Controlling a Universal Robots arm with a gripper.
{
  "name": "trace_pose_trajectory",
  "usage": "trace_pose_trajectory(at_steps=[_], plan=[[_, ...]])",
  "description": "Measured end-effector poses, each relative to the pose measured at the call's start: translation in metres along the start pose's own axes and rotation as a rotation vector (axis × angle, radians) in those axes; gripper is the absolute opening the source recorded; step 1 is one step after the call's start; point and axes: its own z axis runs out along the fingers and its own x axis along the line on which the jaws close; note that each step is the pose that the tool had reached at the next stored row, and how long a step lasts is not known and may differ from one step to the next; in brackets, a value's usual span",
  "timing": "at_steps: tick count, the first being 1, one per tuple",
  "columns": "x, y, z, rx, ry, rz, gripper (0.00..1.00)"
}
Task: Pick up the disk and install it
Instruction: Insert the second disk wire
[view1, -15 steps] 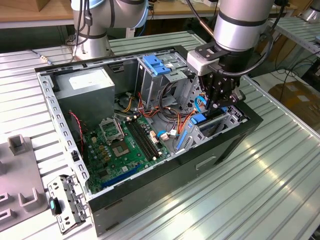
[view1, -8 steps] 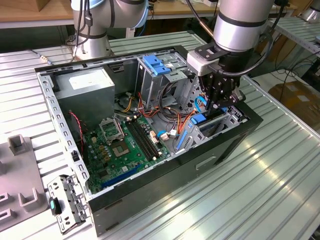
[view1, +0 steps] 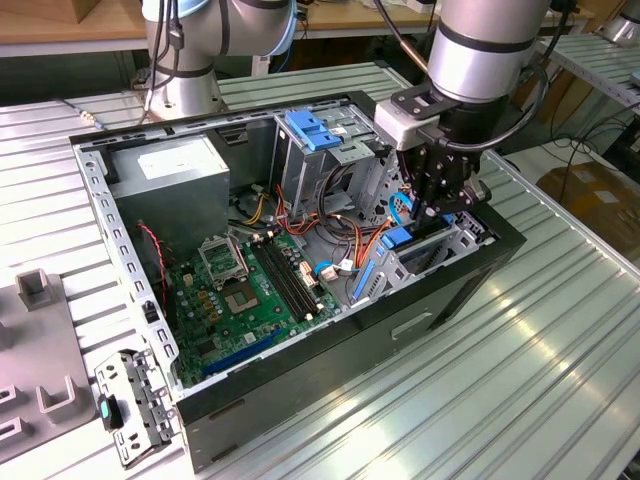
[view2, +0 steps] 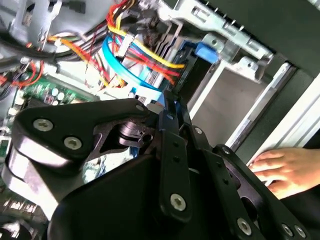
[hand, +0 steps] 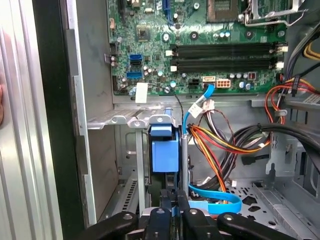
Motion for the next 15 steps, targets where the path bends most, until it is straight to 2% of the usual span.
trace_pose_trajectory(at_steps=[3,5,6,7,8,11,13,15], plan=[[0.0001,-0.0007,-0.0018,-0.0001,-0.0027,0.000,0.16],[0.0002,-0.0008,-0.0018,-0.0005,-0.0123,0.002,0.16],[0.0002,-0.0009,-0.0018,-0.0007,-0.0197,0.003,0.16],[0.0009,-0.0009,-0.0018,-0.0015,-0.0384,0.006,0.16],[0.0026,-0.0010,-0.0016,-0.0020,-0.0532,0.008,0.16],[0.0069,-0.0012,-0.0011,-0.0027,-0.0719,0.012,0.16],[0.0106,-0.0016,-0.0009,-0.0030,-0.0777,0.013,0.16],[0.0120,-0.0026,-0.0006,-0.0031,-0.0775,0.016,0.16]])
